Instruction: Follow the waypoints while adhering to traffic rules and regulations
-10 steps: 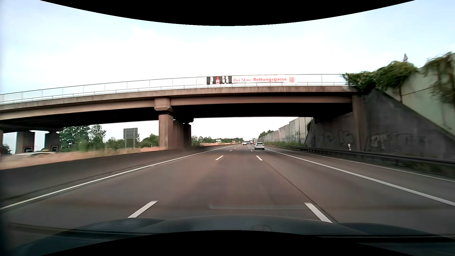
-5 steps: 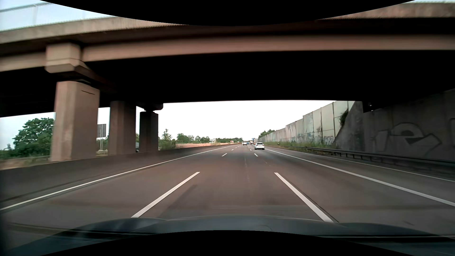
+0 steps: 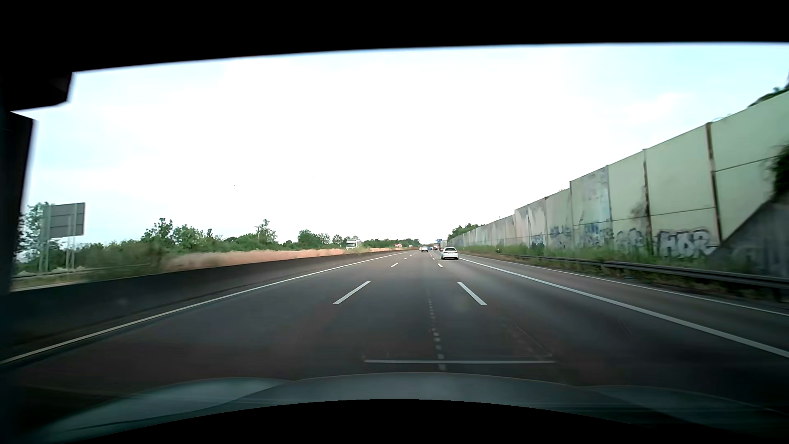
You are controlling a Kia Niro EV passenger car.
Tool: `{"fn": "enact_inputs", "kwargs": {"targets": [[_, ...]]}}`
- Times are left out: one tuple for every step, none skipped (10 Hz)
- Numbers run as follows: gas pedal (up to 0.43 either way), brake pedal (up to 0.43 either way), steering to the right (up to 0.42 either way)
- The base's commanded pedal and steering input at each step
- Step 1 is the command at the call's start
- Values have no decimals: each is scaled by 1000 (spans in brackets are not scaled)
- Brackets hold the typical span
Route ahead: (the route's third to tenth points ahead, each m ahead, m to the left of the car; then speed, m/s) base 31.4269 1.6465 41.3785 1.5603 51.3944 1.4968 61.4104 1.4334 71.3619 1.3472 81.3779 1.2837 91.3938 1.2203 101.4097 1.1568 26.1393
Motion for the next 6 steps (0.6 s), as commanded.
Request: {"fn": "enact_inputs", "kwargs": {"targets": [[189, 0, -1], [189, 0, -2], [189, 0, -2], [189, 0, -1], [189, 0, -1], [189, 0, -1]]}}
